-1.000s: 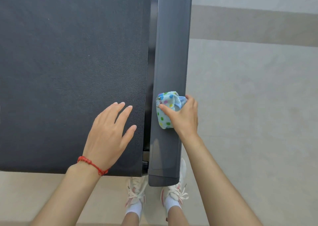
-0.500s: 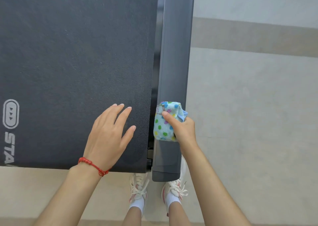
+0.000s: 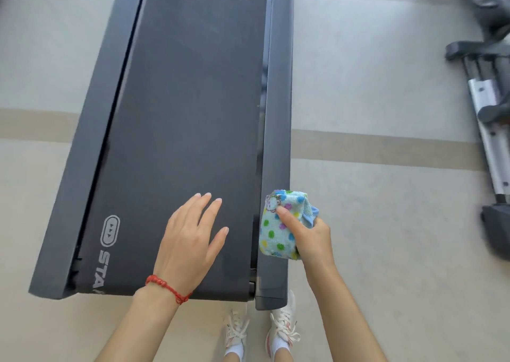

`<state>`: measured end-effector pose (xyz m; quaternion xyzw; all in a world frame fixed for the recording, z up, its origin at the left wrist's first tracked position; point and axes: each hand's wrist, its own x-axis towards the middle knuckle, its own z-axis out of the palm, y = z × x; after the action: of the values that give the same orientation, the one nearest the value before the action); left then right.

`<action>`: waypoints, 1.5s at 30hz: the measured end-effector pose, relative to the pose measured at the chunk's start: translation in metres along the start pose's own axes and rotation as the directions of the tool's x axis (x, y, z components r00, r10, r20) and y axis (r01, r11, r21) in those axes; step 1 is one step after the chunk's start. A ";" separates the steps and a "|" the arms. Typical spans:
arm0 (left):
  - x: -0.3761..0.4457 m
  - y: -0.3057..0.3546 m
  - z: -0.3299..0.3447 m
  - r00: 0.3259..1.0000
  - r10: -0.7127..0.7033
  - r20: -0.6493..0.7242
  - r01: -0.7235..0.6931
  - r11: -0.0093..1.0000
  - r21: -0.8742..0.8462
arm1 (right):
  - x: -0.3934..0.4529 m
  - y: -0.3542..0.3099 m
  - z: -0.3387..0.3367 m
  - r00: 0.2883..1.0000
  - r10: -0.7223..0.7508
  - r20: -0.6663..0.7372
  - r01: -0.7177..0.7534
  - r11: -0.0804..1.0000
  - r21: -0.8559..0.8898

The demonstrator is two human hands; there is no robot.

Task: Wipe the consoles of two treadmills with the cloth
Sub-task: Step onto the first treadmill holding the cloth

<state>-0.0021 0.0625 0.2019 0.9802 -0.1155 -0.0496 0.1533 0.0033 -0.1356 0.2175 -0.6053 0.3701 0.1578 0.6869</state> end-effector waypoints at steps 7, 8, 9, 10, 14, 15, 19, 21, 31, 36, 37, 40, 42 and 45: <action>-0.005 0.022 -0.114 0.991 0.027 -0.131 -0.029 1.000 -0.008 | -0.100 -0.083 0.009 0.992 -0.123 -0.003 0.123 0.992 0.007; -0.008 0.025 -0.127 0.988 0.036 -0.149 -0.036 0.999 -0.001 | -0.113 -0.092 0.009 0.991 -0.135 -0.005 0.135 0.991 0.013; -0.012 0.028 -0.139 0.986 0.040 -0.161 -0.039 0.999 0.007 | -0.125 -0.101 0.009 0.989 -0.146 -0.005 0.146 0.989 0.017; -0.016 0.030 -0.151 0.984 0.041 -0.172 -0.039 0.999 0.015 | -0.137 -0.109 0.009 0.988 -0.157 -0.004 0.157 0.987 0.015; -0.037 0.039 -0.188 0.982 0.021 -0.189 -0.016 0.999 0.029 | -0.177 -0.133 0.010 0.980 -0.200 0.002 0.200 0.980 -0.008; -0.045 0.040 -0.195 0.981 0.012 -0.192 -0.006 0.999 0.035 | -0.187 -0.137 0.010 0.977 -0.212 0.012 0.212 0.977 -0.012; -0.072 0.049 -0.221 0.979 -0.023 -0.204 0.033 0.998 0.045 | -0.222 -0.149 0.013 0.965 -0.255 0.068 0.257 0.966 -0.024; -0.083 0.054 -0.230 0.976 -0.032 -0.214 0.045 0.997 0.059 | -0.237 -0.150 0.013 0.957 -0.274 0.094 0.277 0.960 -0.023; -0.129 0.068 -0.270 0.969 -0.008 -0.246 0.032 0.995 0.092 | -0.290 -0.146 0.016 0.938 -0.312 0.151 0.318 0.948 -0.016; -0.132 0.045 -0.290 0.960 0.036 -0.278 -0.007 0.994 0.107 | -0.305 -0.148 0.034 0.934 -0.339 0.114 0.341 0.940 0.000; -0.130 0.038 -0.295 0.957 0.045 -0.286 -0.014 0.994 0.109 | -0.306 -0.147 0.040 0.935 -0.340 0.101 0.341 0.940 0.001; -0.126 0.009 -0.305 0.953 0.077 -0.292 -0.041 0.991 0.127 | -0.309 -0.147 0.063 0.936 -0.346 0.062 0.346 0.938 0.009; -0.123 -0.017 -0.312 0.954 0.097 -0.283 -0.062 0.990 0.130 | -0.309 -0.148 0.086 0.938 -0.345 0.030 0.345 0.939 0.021; -0.119 -0.059 -0.327 0.949 0.135 -0.284 -0.099 0.986 0.137 | -0.311 -0.149 0.125 0.941 -0.339 0.015 0.338 0.939 0.059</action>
<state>-0.0619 0.2400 0.5007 0.9756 -0.1524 0.1120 0.1118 -0.0682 0.0228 0.5411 -0.6385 0.2561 0.0344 0.7250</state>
